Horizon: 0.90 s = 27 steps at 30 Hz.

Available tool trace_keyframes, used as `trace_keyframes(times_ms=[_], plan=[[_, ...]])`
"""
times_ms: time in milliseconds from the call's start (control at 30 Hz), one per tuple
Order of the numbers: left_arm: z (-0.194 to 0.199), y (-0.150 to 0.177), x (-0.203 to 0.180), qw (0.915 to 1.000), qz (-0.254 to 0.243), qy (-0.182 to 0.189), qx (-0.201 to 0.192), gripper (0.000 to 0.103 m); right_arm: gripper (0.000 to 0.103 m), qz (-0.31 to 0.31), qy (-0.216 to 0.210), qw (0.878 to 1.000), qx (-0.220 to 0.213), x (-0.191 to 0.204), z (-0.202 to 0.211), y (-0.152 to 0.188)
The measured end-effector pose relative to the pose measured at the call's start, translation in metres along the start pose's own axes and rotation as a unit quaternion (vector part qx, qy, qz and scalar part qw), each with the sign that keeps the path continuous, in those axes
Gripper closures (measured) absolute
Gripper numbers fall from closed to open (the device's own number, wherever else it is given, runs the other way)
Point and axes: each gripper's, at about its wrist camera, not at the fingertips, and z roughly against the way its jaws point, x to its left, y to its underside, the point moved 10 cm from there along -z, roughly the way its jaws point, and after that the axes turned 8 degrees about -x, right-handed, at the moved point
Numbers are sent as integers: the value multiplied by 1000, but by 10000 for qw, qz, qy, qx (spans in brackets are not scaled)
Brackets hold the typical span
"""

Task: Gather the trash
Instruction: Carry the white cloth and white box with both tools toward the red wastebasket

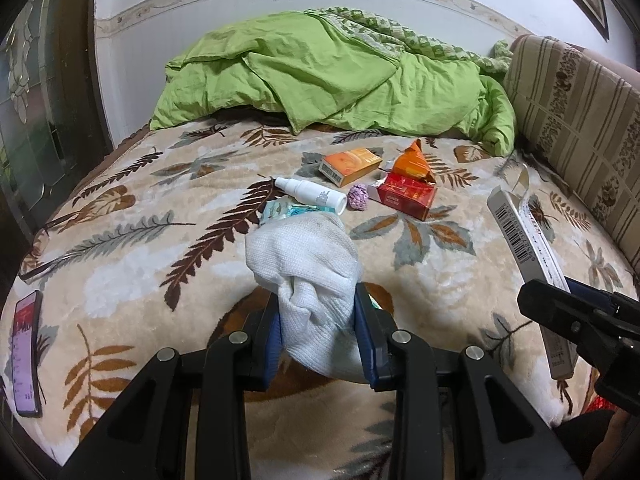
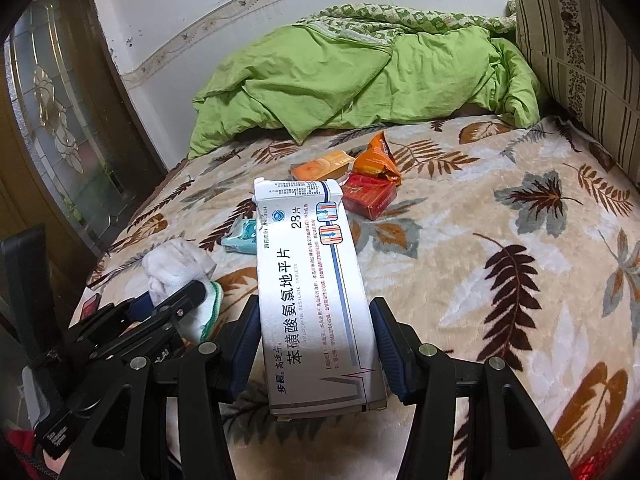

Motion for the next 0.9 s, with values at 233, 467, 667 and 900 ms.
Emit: trace_keyframes(times_ms=[233, 467, 667, 900], plan=[[13, 5, -16, 9990, 41, 430, 92, 71, 45, -177, -46, 9998, 15, -7, 16, 5], [30, 4, -49, 9945, -29, 1042, 143, 71, 45, -342, 80, 9994, -61, -27, 45, 3], [46, 0, -88, 9889, -240, 1458, 137, 71, 45, -652, 221, 9976, -101, -57, 80, 11], [69, -11, -149, 9766, -672, 2040, 66, 71, 45, -1096, 572, 9920, -255, -105, 130, 18]])
